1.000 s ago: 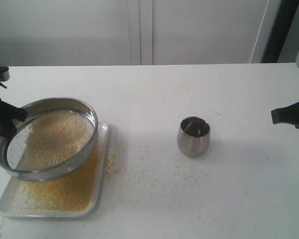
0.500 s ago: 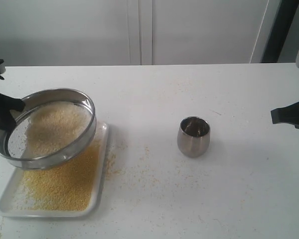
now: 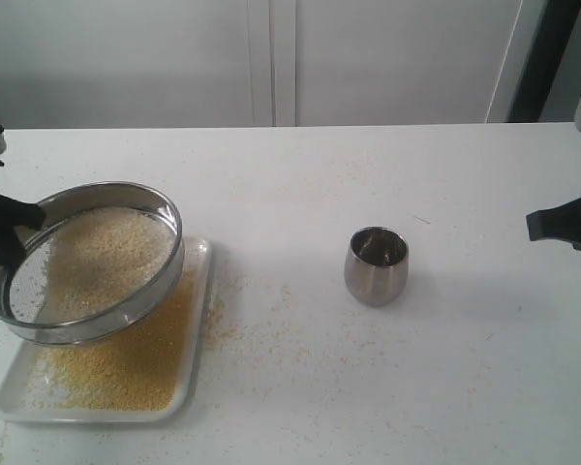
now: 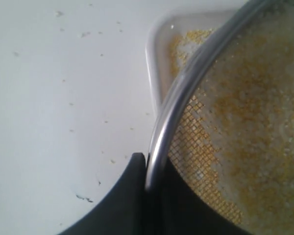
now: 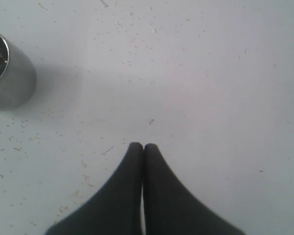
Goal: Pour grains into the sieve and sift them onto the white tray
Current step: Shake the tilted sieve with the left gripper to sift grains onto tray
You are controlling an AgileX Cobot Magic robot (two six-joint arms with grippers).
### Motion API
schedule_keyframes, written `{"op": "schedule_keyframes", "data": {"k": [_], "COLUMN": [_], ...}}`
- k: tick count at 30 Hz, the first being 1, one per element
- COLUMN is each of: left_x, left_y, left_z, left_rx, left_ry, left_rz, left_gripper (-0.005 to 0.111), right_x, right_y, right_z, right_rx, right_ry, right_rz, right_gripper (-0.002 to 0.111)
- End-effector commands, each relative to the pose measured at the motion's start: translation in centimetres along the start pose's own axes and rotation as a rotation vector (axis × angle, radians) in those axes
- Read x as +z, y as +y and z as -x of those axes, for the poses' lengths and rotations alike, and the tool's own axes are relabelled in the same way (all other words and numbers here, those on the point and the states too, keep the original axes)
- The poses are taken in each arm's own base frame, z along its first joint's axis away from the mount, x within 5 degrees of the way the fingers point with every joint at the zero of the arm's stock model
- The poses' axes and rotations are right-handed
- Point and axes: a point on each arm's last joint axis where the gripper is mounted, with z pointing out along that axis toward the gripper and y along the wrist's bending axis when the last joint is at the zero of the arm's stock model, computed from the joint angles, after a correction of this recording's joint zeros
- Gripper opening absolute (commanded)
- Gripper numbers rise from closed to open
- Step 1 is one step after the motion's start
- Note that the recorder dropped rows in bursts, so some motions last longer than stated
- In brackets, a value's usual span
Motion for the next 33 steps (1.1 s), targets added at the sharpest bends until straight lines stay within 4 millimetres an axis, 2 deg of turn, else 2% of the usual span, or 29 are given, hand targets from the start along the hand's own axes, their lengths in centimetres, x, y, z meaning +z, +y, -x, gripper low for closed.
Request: {"op": "schedule_keyframes", "data": {"k": [1,3,5,6,7,11,12,14,17,18,19,21,22,24,25,26,28,29,30,32,33], "left_x": [-0.8,-0.7,-0.4,-0.3,-0.2,-0.6,-0.6,-0.5,-0.5,-0.5,-0.6,-0.9,-1.0,-1.1,-1.1,-1.1,-1.4,-1.3,-1.3,-1.2,-1.2], "left_y": [-0.1,-1.2,-2.7,-3.0,-2.9,-0.4,-0.4,-1.2,-2.5,-2.5,-1.9,0.1,0.3,-0.4,-0.9,-1.0,0.3,0.4,-0.2,-1.5,-1.4], "left_z": [-0.2,-0.1,-0.2,-0.3,-0.3,0.2,0.2,0.2,-0.4,-0.5,-0.4,0.0,0.1,0.0,-0.4,-0.5,0.0,0.2,0.3,-0.3,-0.4], "left_rx": [-0.120,-0.047,0.167,0.221,0.206,-0.224,-0.249,-0.123,0.316,0.287,0.186,-0.223,-0.235,0.028,0.222,0.230,-0.187,-0.267,-0.142,0.255,0.248], "left_ry": [0.021,0.028,0.054,0.072,0.077,-0.009,-0.012,-0.003,0.067,0.073,0.064,-0.011,-0.024,-0.009,0.023,0.032,-0.026,-0.042,-0.052,0.007,0.019], "left_rz": [-0.032,-0.066,-0.078,-0.059,-0.032,0.050,0.039,0.000,-0.063,-0.065,-0.044,-0.009,-0.019,-0.056,-0.086,-0.095,-0.069,-0.086,-0.109,-0.136,-0.124], "left_gripper": [0.000,0.000,0.000,0.000,0.000,0.000,0.000,0.000,0.000,0.000,0.000,0.000,0.000,0.000,0.000,0.000,0.000,0.000,0.000,0.000,0.000], "right_x": [-0.3,-0.3,-0.3,-0.3,-0.3,-0.3,-0.3,-0.3,-0.3,-0.3,-0.3,-0.3,-0.3,-0.3,-0.3,-0.3,-0.3,-0.3,-0.3,-0.3,-0.3], "right_y": [-0.1,-0.1,-0.1,-0.1,-0.1,-0.1,-0.1,-0.1,-0.1,-0.1,-0.1,-0.1,-0.1,-0.1,-0.1,-0.1,-0.1,-0.1,-0.1,-0.1,-0.1], "right_z": [0.3,0.3,0.3,0.3,0.3,0.3,0.3,0.3,0.3,0.3,0.3,0.3,0.3,0.3,0.3,0.3,0.3,0.3,0.3,0.3,0.3], "right_rx": [0.001,0.001,0.001,0.001,0.001,0.001,0.001,0.001,0.001,0.001,0.001,0.001,0.001,0.001,0.001,0.001,0.001,0.001,0.001,0.001,0.001], "right_ry": [-0.024,-0.024,-0.024,-0.026,-0.027,-0.027,-0.027,-0.027,-0.027,-0.027,-0.027,-0.027,-0.027,-0.027,-0.027,-0.027,-0.027,-0.027,-0.027,-0.027,-0.027], "right_rz": [-0.003,-0.003,-0.003,-0.004,-0.004,-0.004,-0.004,-0.004,-0.004,-0.004,-0.004,-0.004,-0.004,-0.004,-0.004,-0.004,-0.004,-0.004,-0.004,-0.004,-0.004], "right_gripper": [0.000,0.000,0.000,0.000,0.000,0.000,0.000,0.000,0.000,0.000,0.000,0.000,0.000,0.000,0.000,0.000,0.000,0.000,0.000,0.000,0.000]}}
